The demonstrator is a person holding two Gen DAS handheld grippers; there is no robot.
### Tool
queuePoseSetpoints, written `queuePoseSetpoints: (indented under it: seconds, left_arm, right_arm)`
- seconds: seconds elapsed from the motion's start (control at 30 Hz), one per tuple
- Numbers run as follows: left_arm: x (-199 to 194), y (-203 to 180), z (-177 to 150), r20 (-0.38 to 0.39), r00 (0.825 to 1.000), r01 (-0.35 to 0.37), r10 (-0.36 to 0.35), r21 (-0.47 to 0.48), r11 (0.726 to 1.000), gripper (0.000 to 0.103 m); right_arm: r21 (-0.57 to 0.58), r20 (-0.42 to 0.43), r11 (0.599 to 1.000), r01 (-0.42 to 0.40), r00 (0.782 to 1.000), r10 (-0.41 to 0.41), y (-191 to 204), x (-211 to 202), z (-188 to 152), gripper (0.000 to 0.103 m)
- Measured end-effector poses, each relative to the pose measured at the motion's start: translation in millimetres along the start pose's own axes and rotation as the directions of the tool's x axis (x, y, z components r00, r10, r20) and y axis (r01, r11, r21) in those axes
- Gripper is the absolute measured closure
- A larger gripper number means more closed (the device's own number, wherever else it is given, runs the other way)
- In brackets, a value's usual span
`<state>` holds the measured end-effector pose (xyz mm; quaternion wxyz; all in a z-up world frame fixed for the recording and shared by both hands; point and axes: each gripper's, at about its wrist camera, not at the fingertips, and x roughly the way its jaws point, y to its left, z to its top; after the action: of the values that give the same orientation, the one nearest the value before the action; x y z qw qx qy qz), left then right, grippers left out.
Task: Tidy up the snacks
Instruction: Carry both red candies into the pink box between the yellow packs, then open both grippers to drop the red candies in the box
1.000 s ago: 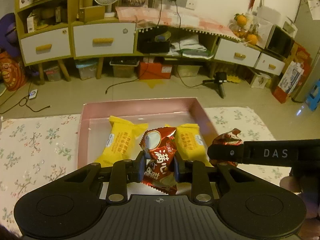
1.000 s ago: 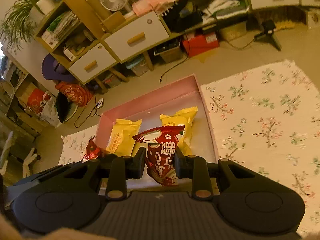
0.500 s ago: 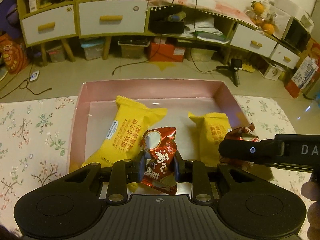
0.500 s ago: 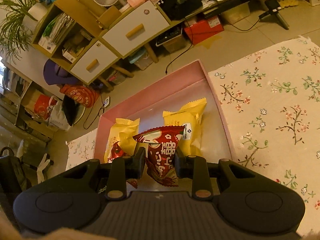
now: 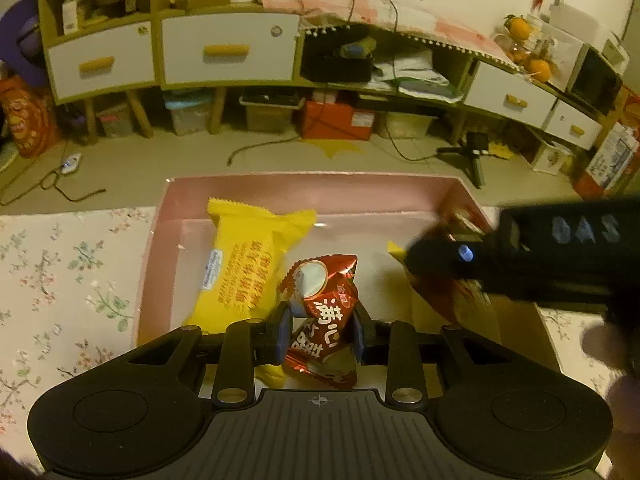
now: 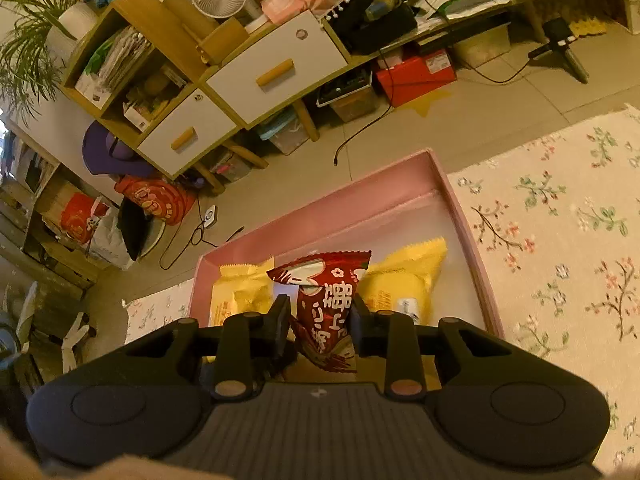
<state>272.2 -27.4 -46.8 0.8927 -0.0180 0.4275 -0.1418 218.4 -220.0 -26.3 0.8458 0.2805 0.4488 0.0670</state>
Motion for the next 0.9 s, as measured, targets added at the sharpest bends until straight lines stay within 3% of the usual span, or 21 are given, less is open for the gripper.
queuePoseSetpoints:
  seconds: [0.17, 0.3, 0.7, 0.9]
  left_arm:
    - [-3.8, 0.1, -1.4, -0.006, 1.0, 0.019, -0.019, 0.019, 1.0, 0.071]
    - [-11.1, -0.8, -2.8, -0.006, 1.0, 0.029, -0.029, 0.045, 0.999, 0.053]
    - [-55.8, -15.3, -21.1, 0.019, 1.0, 0.022, -0.023, 0.071, 0.997, 0.027]
    - [-82.5, -21.6, -35.4, 0.022, 1.0, 0.011, -0.012, 0.078, 0.997, 0.019]
  right_arm:
    - [0.034, 0.015, 0.999, 0.007, 1.0, -0.008, -3.6, -0.7, 3.8, 0.062]
    - [0.07, 0.027, 0.997, -0.027, 0.999, 0.025, -8.6, -10.0, 2.4, 0.039]
    - [0.001, 0.047, 0.999, 0.032, 0.998, -0.032, 4.2, -53.0, -7.9, 0.026]
    - [-0.048, 0.043, 0.997, 0.066, 0.997, -0.064, 7.0, -74.4, -21.6, 0.019]
